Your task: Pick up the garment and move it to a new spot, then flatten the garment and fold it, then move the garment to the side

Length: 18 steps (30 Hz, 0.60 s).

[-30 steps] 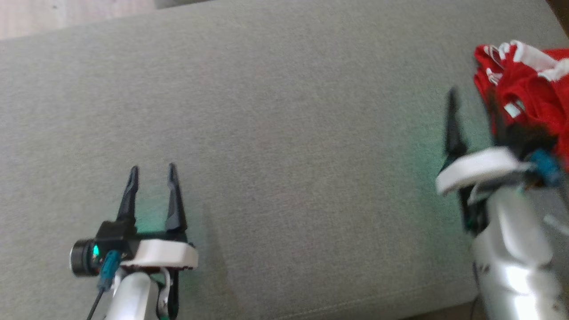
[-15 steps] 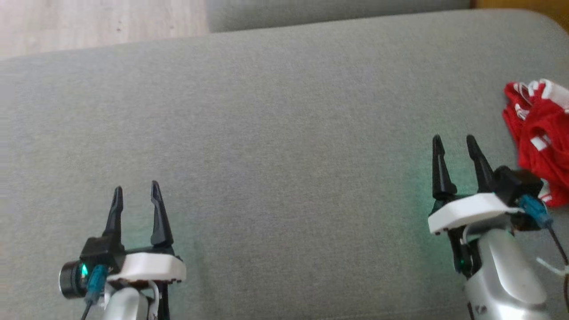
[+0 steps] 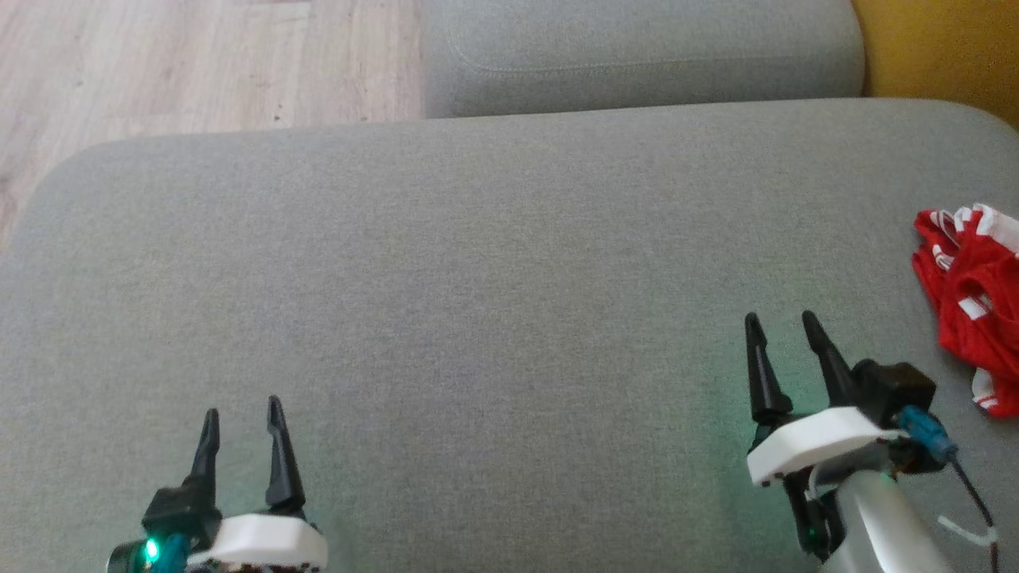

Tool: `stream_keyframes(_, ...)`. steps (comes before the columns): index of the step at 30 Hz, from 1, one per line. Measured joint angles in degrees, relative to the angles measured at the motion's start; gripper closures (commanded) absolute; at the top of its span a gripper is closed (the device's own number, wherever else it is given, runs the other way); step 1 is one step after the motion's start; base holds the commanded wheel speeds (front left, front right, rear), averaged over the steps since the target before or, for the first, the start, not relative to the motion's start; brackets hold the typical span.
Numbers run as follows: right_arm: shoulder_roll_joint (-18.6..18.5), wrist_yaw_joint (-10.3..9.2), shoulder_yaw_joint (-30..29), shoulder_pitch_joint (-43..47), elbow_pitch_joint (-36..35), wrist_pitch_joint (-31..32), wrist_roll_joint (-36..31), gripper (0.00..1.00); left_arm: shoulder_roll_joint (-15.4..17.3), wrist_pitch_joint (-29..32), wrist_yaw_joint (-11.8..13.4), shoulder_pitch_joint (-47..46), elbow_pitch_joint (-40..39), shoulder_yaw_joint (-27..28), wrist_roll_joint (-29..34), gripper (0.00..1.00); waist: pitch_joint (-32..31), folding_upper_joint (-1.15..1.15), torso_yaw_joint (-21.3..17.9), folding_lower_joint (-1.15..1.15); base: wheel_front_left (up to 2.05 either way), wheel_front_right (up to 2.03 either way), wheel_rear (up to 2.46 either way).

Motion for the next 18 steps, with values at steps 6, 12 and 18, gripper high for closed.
stream_keyframes(6, 0.0, 0.0, 1.8, 0.8, 0.3, 0.0, 0.9, 0.0, 0.0, 0.0, -0.6, 1.6, 0.1, 0.8, -0.6, 0.0, -1.1, 0.0, 0.8, 0.0, 0.0, 0.0, 0.0)
stream_keyframes(12, 0.0, 0.0, 1.8, 0.8, 0.7, 0.0, 0.9, 1.0, 0.0, 0.0, -2.0, 1.9, 0.6, 0.8, -1.1, 1.0, -1.4, 0.0, 1.0, 0.01, 0.0, 0.0, 0.0)
stream_keyframes(18, 0.2, 0.0, 1.8, 4.1, 4.9, 0.3, 1.0, 1.0, -0.1, 0.3, -1.9, 3.4, 4.7, 0.7, -1.2, 1.0, -1.4, 0.0, 1.0, 0.01, 0.0, 0.0, 0.0)
